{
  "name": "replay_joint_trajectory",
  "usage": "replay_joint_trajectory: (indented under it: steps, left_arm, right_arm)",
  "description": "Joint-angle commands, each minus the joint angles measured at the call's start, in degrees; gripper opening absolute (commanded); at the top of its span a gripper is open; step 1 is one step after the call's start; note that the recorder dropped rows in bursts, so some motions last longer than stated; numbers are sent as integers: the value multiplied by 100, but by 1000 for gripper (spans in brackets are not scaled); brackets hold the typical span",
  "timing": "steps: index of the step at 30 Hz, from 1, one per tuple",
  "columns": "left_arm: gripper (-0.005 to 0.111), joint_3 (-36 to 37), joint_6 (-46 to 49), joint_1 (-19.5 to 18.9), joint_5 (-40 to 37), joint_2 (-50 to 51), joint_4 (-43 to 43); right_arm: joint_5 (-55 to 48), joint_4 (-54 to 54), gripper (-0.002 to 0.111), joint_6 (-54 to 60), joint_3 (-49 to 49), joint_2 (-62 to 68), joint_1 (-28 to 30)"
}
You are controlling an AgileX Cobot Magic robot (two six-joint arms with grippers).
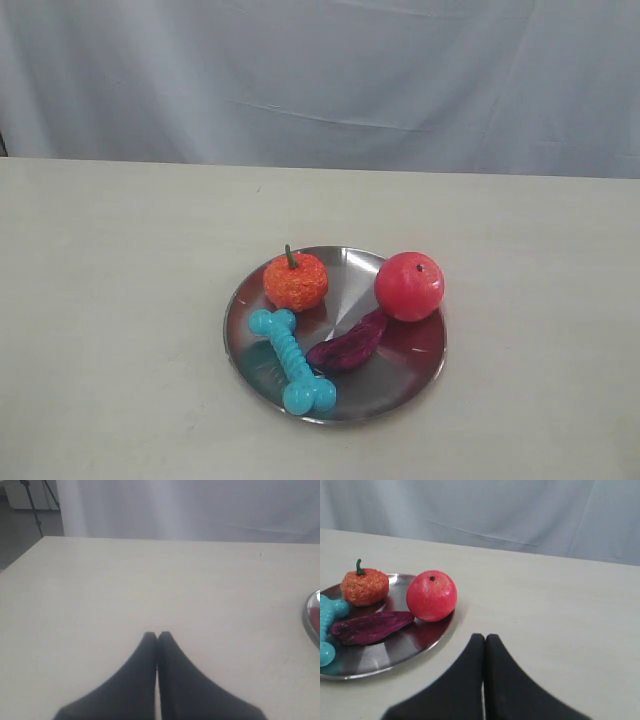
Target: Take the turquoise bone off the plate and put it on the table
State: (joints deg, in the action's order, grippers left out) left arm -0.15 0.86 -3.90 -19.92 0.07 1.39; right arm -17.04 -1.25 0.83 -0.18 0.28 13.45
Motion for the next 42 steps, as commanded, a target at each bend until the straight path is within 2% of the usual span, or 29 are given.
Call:
replay_joint_trajectory:
  steps: [1,8,15,17,19,22,25,28,34,38,42]
  left_arm:
    - [0,15,-24,44,31,-7,8]
    - [0,15,-24,44,31,-7,8]
    - [0,15,-24,44,31,-7,8]
    - [0,15,-24,44,31,-7,8]
    - [0,15,-24,44,31,-7,8]
    - [0,15,-24,44,31,-7,8]
    - [0,15,-24,44,31,-7,8]
    - [0,15,-24,44,31,-7,8]
    - [0,15,-24,44,31,-7,8]
    - [0,15,-24,44,31,-7,8]
    - [0,15,-24,44,31,-7,8]
  right_arm:
    - [684,34,-1,9,18,-28,-21]
    - [2195,34,-1,9,18,-28,-21]
    - [2806,22,-1,-15,18,-28,-21]
    - [3354,9,-1,-83,18,-28,-21]
    - [3981,-126,-1,-714,18,-28,-21]
    - [4443,-207,-1,-2414,18,-28,-21]
    - [4864,-207,-1,-2745,18,-28,-21]
    - [4337,-207,-1,-2771,-213,-28,-21]
    - [2203,31,-1,-2771,-1821,791,-96]
    - [1221,198,-1,-2682,-3009,1914,-429]
    - [247,198,-1,-2103,-4254,3277,-1051]
